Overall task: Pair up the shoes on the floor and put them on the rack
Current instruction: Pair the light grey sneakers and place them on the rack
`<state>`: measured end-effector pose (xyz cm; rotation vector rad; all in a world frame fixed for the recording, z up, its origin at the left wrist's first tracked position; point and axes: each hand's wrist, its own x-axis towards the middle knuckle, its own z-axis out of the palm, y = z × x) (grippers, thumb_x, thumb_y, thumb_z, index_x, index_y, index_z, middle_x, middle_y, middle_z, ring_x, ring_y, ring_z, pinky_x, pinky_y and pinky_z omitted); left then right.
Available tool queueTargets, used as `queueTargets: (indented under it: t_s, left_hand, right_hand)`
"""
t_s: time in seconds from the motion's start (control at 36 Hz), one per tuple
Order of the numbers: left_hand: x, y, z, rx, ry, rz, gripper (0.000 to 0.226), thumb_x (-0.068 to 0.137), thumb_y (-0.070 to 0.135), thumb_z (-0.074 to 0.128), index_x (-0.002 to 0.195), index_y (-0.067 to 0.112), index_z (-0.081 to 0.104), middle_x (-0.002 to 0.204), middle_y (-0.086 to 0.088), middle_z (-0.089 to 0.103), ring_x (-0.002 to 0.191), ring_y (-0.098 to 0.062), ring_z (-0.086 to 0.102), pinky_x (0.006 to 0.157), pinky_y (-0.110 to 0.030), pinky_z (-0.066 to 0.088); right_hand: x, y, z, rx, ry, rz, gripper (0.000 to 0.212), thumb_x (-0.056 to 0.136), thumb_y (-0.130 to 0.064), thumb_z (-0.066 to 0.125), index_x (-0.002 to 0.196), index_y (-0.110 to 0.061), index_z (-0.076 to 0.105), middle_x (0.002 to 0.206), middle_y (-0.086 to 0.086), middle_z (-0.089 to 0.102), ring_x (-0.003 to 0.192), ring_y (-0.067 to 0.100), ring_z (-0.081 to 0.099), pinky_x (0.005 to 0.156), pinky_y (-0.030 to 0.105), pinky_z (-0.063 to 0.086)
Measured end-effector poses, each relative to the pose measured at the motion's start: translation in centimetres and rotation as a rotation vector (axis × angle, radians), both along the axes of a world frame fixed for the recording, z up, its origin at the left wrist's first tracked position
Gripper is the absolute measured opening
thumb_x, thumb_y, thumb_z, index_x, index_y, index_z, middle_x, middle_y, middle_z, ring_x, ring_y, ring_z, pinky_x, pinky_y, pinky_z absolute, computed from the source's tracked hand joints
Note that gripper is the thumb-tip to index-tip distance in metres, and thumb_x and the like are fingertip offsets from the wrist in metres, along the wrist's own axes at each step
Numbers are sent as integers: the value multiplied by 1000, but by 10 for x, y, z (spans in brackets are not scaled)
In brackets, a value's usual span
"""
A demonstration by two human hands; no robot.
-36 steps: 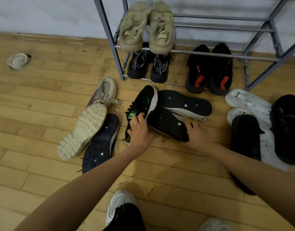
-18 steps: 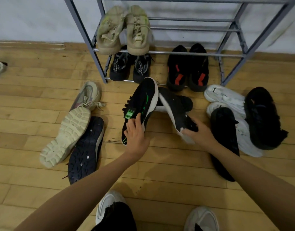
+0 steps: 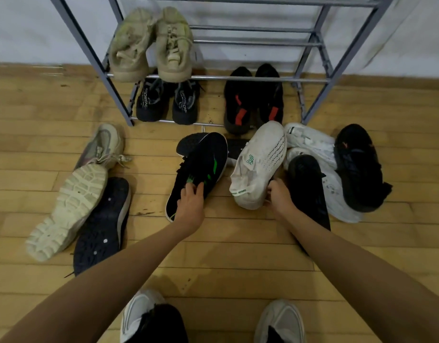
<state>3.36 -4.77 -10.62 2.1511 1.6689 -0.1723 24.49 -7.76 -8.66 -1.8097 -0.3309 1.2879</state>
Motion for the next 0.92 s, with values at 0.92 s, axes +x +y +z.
queueTargets:
  t_s: [0.92]
  left_hand:
    - [55, 25, 39, -415, -740, 387, 42, 89, -1, 46, 129, 13, 47, 105, -3, 60, 89, -16, 58, 71, -25, 50]
  right_hand:
    - [-6, 16, 7, 14, 21, 416, 55, 88, -5, 61, 140, -10, 42, 133, 11, 56, 114, 26, 58, 99, 40, 48]
